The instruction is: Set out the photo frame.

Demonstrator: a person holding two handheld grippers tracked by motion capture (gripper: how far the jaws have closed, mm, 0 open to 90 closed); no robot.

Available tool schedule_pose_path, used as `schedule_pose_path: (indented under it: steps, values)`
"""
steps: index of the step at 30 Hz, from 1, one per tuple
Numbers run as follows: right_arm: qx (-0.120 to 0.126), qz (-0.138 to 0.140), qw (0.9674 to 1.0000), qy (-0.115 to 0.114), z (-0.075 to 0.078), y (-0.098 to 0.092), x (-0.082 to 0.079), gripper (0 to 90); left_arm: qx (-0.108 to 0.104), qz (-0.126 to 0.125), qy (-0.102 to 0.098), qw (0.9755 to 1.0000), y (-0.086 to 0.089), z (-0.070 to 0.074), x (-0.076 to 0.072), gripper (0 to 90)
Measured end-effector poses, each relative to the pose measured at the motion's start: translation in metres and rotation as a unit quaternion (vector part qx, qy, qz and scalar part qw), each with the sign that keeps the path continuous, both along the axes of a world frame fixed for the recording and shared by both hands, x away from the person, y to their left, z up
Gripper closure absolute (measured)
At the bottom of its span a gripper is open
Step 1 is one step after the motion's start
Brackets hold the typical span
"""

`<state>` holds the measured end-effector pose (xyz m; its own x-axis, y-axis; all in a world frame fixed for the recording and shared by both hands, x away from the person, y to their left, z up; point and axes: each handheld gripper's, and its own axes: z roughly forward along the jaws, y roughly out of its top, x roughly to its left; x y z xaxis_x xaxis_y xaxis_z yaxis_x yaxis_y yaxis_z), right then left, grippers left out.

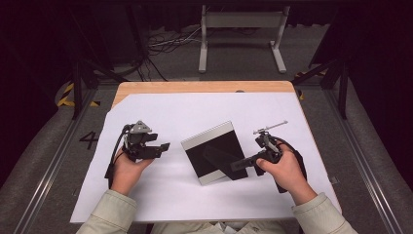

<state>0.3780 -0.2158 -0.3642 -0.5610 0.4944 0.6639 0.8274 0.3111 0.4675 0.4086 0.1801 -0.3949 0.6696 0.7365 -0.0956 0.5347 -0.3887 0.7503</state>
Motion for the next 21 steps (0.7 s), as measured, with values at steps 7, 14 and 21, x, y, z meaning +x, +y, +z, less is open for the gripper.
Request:
schedule_pose_path:
  steps: [7,14,21]
  values:
    - [0.007,-0.022,0.9985,-0.05,0.004,-0.001,0.002,87.2,0.0,0.0,0.0,1.0,0.0,0.0,0.0,36.8]
    - [0.018,-0.036,0.9901,-0.135,0.001,0.001,0.006,87.2,0.0,-0.001,-0.001,1.0,0.0,0.0,0.0,36.8]
    - [0.01,-0.047,0.9807,-0.189,-0.004,0.001,0.011,87.2,-0.001,-0.001,0.0,1.0,0.0,0.0,0.0,36.8]
